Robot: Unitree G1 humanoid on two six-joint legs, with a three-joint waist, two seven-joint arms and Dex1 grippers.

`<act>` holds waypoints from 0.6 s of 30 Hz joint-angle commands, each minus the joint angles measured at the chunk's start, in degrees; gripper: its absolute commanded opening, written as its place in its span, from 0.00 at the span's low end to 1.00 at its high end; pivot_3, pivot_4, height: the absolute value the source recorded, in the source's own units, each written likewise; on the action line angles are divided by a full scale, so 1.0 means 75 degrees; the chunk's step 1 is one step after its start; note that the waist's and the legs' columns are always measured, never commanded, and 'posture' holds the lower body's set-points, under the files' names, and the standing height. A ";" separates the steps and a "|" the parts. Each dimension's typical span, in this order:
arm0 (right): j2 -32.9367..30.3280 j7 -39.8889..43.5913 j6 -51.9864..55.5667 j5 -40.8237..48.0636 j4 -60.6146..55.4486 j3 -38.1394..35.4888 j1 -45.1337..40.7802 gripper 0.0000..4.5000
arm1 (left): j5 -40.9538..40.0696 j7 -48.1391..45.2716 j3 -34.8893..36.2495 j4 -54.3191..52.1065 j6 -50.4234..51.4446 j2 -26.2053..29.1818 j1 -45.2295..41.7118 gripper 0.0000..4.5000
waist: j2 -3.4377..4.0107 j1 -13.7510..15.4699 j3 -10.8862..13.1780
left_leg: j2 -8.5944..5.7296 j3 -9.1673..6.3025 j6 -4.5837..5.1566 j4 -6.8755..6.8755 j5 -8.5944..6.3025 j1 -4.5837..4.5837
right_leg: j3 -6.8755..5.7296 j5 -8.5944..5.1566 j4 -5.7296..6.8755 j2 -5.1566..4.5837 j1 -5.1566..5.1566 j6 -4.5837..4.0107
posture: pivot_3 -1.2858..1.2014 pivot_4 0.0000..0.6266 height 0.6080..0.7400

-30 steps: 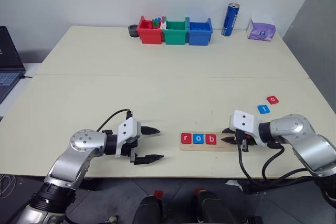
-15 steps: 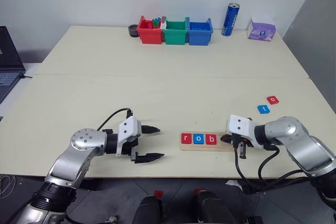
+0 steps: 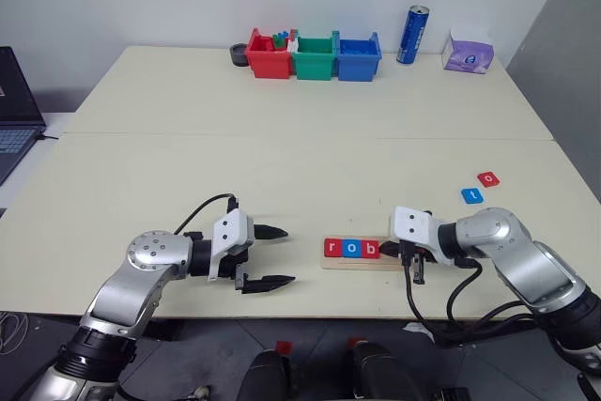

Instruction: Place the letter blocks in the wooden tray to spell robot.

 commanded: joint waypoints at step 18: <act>-0.0233 -0.0008 0.0710 0.0818 -0.0722 -0.1498 0.0308 0.28 | -0.0048 0.0095 0.0010 -0.0421 0.0198 -0.0048 -0.0150 1.00 | 0.0000 0.0006 0.0000 | -0.0002 -0.0001 0.0000 0.0000 0.0000 -0.0003 | -0.0002 0.0008 -0.0001 0.0000 0.0000 -0.0013 | 0.52 0.24 1.00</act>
